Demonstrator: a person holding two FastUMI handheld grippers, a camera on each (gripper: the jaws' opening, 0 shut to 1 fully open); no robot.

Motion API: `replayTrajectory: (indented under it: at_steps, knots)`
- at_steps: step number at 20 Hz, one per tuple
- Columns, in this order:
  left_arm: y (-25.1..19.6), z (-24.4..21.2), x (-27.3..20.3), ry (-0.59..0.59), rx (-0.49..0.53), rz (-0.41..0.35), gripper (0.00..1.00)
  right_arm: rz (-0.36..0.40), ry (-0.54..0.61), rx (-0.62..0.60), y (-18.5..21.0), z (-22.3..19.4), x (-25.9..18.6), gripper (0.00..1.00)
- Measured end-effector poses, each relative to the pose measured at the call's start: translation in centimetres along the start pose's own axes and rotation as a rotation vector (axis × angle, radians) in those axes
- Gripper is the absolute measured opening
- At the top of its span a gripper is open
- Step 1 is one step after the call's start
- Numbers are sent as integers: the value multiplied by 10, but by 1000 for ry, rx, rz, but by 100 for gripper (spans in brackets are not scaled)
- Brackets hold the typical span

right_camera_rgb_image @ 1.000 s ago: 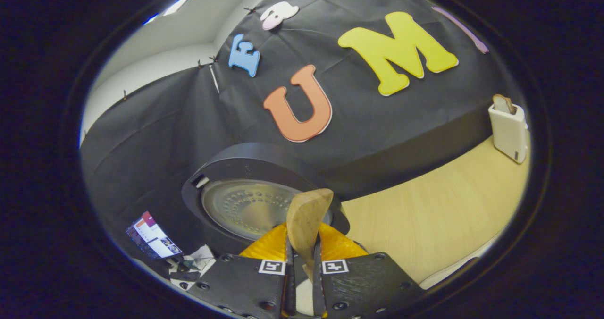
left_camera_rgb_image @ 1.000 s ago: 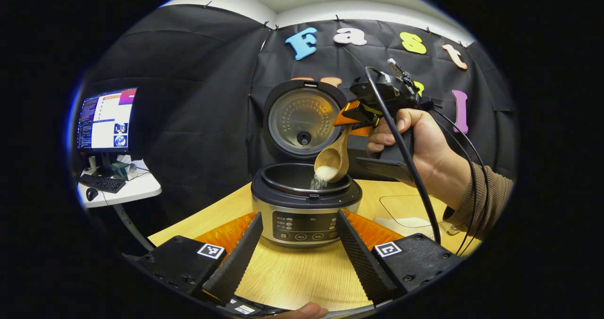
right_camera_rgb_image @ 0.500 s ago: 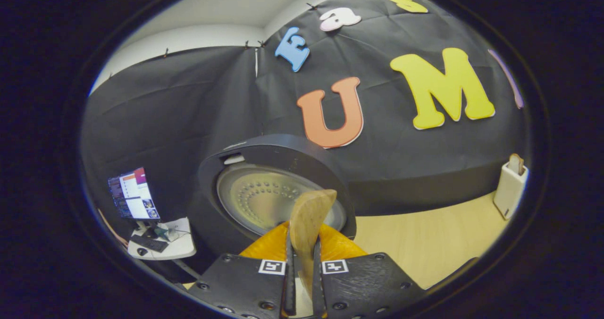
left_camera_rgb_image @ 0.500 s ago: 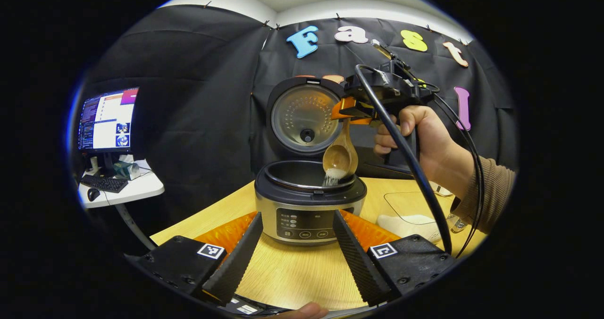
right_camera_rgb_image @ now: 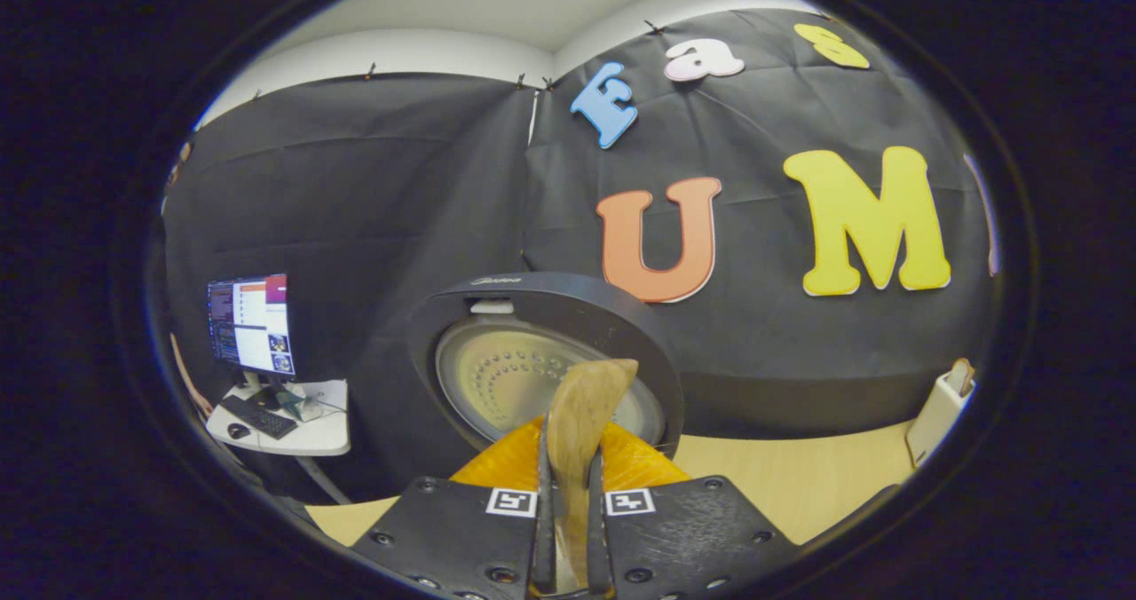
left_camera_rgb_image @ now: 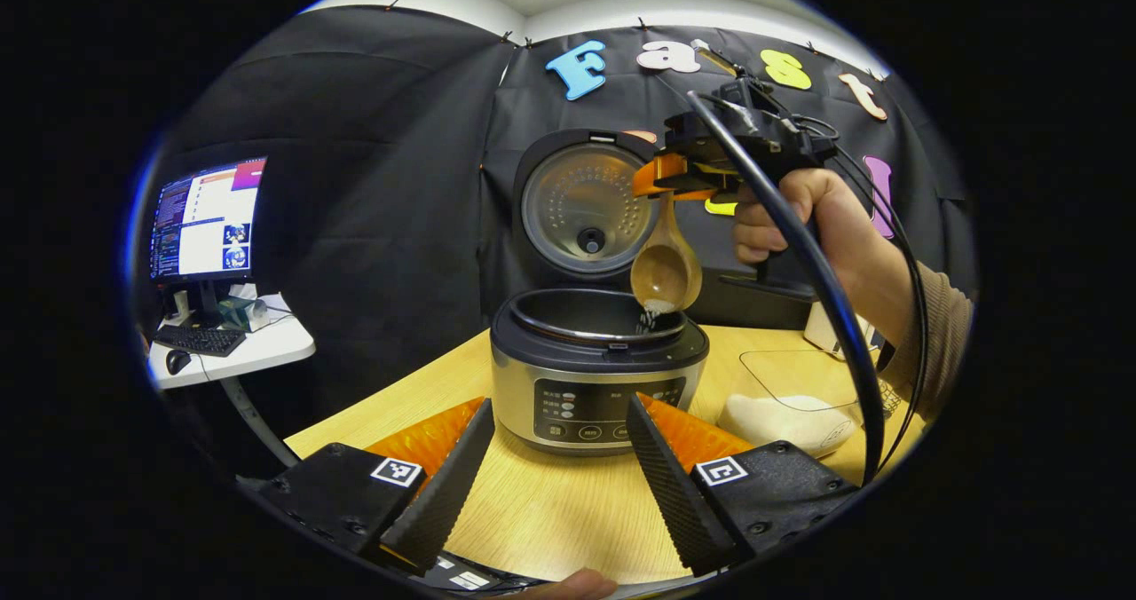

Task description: Close the left gripper, press the button to open the rice cooker; take a wooden spoon from the chopstick holder with the right hand, scoop a spoonful of rice and pour it into the rice cooker, then put the wooden spoon back into the chopstick holder.

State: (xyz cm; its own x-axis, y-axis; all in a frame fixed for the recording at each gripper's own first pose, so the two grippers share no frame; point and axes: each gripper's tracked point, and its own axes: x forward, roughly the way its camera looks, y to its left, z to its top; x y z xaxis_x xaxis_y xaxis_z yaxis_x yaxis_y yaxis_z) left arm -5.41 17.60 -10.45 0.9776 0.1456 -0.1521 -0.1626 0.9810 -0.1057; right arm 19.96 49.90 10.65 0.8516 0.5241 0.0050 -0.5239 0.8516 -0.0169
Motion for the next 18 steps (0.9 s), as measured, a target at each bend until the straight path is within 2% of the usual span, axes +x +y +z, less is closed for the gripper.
replayTrajectory:
  at_steps: [13, 18]
  knots:
    - [8, -22, 7, 51, -29, 25, 96, 7, -12, -249, 6, 3, 2, 12]
    - [7, -22, 9, 56, -34, 26, 96, -3, -70, -226, -8, 26, -20, 13]
